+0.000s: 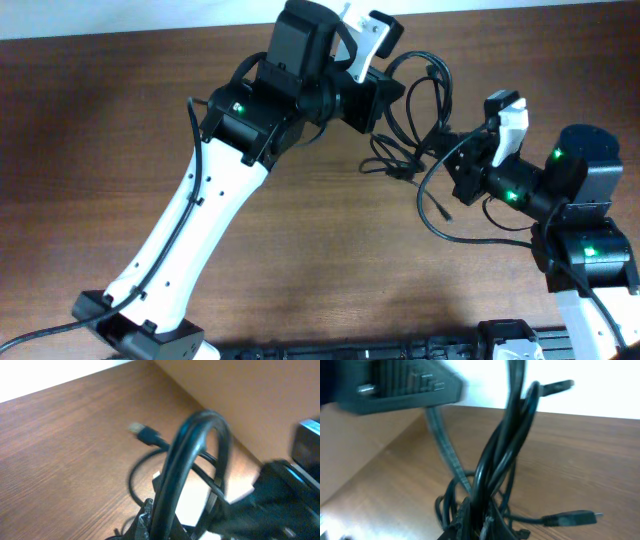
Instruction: Untangle cables
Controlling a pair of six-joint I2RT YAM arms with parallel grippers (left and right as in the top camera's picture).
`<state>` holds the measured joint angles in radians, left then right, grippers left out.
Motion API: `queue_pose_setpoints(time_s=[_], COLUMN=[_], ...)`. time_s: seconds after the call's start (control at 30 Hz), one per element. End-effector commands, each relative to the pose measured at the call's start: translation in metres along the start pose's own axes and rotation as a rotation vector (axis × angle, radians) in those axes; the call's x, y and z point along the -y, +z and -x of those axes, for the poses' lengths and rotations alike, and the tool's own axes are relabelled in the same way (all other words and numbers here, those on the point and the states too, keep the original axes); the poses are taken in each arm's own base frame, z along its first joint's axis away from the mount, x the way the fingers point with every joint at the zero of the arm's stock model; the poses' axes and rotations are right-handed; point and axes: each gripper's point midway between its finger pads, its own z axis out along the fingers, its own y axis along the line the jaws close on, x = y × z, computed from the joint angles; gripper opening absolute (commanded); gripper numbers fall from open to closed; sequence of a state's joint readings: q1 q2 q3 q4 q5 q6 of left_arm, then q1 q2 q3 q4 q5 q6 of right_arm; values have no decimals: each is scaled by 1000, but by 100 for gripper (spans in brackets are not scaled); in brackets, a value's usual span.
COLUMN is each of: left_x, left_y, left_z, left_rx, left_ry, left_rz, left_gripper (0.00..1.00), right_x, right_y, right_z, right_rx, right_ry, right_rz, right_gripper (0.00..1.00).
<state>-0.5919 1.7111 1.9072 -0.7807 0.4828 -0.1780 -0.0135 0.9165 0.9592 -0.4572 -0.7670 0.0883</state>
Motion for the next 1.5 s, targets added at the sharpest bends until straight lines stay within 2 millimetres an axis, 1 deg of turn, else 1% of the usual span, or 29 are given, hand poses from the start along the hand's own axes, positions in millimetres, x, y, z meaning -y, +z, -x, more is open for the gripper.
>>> queue_pose_setpoints(time_s=[0.0,0.13,0.23,0.43,0.5,0.57,0.6,0.63,0.7,0.8,0.83,0.9,0.93,0.97,1.0,1.03,1.13,1.33,1.47], left_x=[-22,-41,-42,-42,-50,-62,-73,-81,-93,-106,-107,-106,-103,-98,-92,-86,-71,-67,-42], left_y=[-7,-11,-11,-11,-14,-19,-24,-28,-35,-41,-42,-42,-41,-38,-36,-33,-28,-27,-24], left_z=[11,15,15,15,17,19,21,21,21,18,17,14,13,13,12,11,10,11,20], left_rx=[57,87,90,90,100,116,127,132,136,125,122,107,97,84,72,61,38,43,70], left_ry=[-82,-115,-115,-114,-117,-122,-131,-138,-152,-174,-177,-169,-152,-123,-96,-70,3,16,42], left_rz=[144,250,258,259,298,357,393,419,456,481,482,469,451,420,385,345,255,232,92], left_gripper=[0,0,0,0,0,0,0,0,0,0,0,0,0,0,0,0,0,0,0], right_x=[-37,-52,-65,-66,-66,-68,-75,-77,-77,-68,-63,-46,-32,-20,-11,-5,-3,-3,-3], right_y=[-6,-10,-14,-15,-15,-16,-19,-19,-19,-16,-13,-8,-5,-3,-3,-3,-3,-3,-3], right_z=[1,0,-1,-1,-1,-1,-2,-2,-2,-2,-2,-3,-2,-2,-2,-3,-5,-10,-14], right_rx=[3,4,10,11,11,12,21,23,23,16,11,-5,-11,-14,-15,-17,-23,-42,-54], right_ry=[-102,-134,-180,-180,-181,-186,-228,-235,-237,-216,-209,-138,-77,-30,3,22,29,46,46], right_rz=[201,288,368,375,379,391,434,444,445,394,360,254,171,103,51,17,4,3,2], right_gripper=[4,4,4,4,4,4,4,4,4,4,4,4,7,15,25,38,62,67,69])
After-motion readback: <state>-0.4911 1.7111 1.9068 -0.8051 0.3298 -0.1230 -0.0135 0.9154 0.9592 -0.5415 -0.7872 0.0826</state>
